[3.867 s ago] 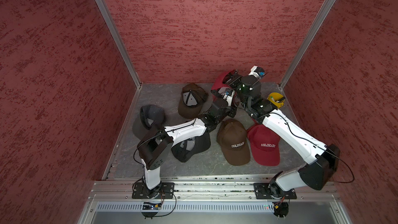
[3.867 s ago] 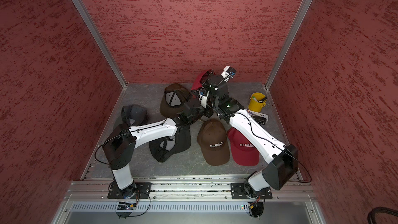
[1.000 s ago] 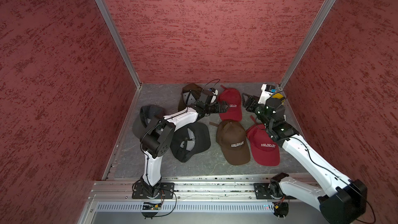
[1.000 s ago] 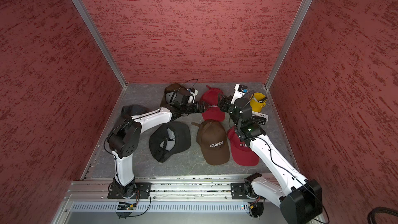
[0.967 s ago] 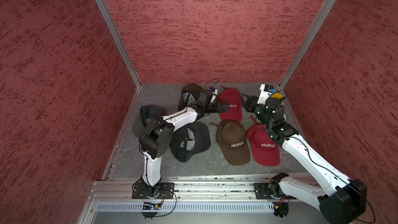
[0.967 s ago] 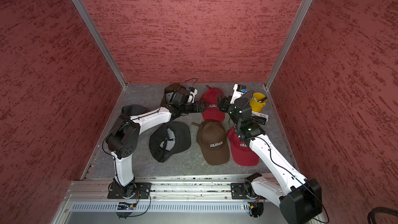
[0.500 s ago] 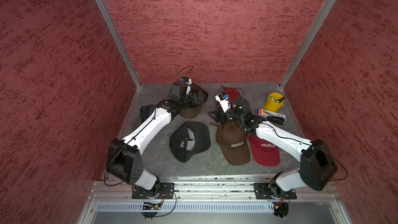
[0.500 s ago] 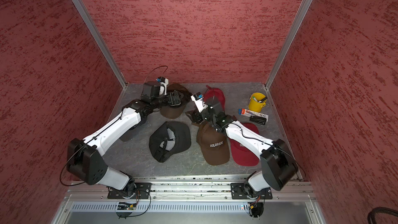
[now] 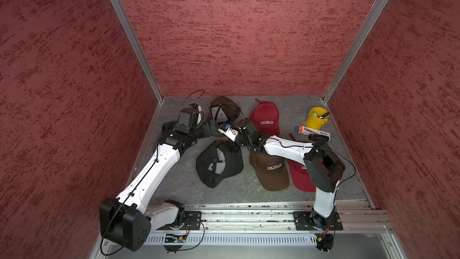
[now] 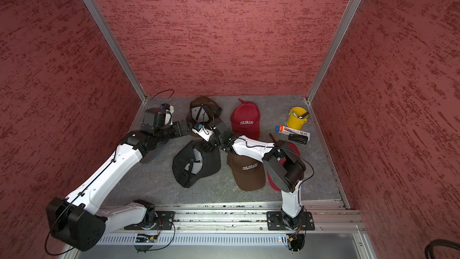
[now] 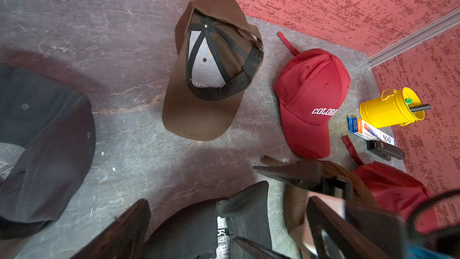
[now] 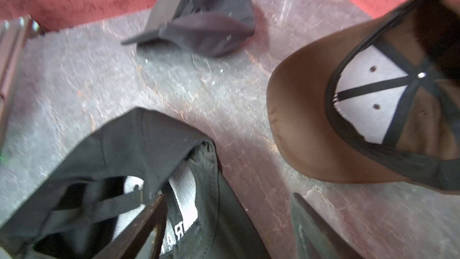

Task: Open the adjustable buckle of the baseball cap
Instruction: Pick up the baseball cap from the center of the board.

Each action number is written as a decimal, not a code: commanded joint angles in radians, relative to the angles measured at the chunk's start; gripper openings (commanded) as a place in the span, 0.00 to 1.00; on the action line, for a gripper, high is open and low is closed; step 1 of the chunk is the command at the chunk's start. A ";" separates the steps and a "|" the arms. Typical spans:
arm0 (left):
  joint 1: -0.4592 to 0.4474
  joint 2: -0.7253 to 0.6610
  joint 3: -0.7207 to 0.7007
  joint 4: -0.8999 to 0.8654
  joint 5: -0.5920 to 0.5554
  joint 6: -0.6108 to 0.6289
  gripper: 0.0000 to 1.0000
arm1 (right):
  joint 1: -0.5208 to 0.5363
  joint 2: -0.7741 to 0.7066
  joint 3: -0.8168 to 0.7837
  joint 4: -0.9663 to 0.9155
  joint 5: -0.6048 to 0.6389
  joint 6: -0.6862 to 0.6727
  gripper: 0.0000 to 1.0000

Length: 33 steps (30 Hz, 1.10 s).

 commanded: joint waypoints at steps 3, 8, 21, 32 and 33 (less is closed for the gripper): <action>0.039 -0.039 -0.012 -0.028 0.008 0.042 1.00 | 0.005 0.048 0.031 -0.011 0.036 -0.047 0.77; 0.044 -0.034 -0.007 -0.027 0.029 0.069 1.00 | 0.009 0.091 0.050 0.012 0.008 -0.057 0.77; 0.056 -0.088 -0.039 -0.015 0.042 0.125 1.00 | 0.018 0.154 0.099 -0.002 -0.159 -0.048 0.58; 0.064 -0.098 0.015 0.018 0.140 0.195 0.90 | 0.020 0.041 0.001 0.083 -0.218 0.040 0.10; 0.062 -0.098 0.026 0.021 0.153 0.208 0.89 | 0.019 0.020 -0.002 0.079 -0.222 0.047 0.07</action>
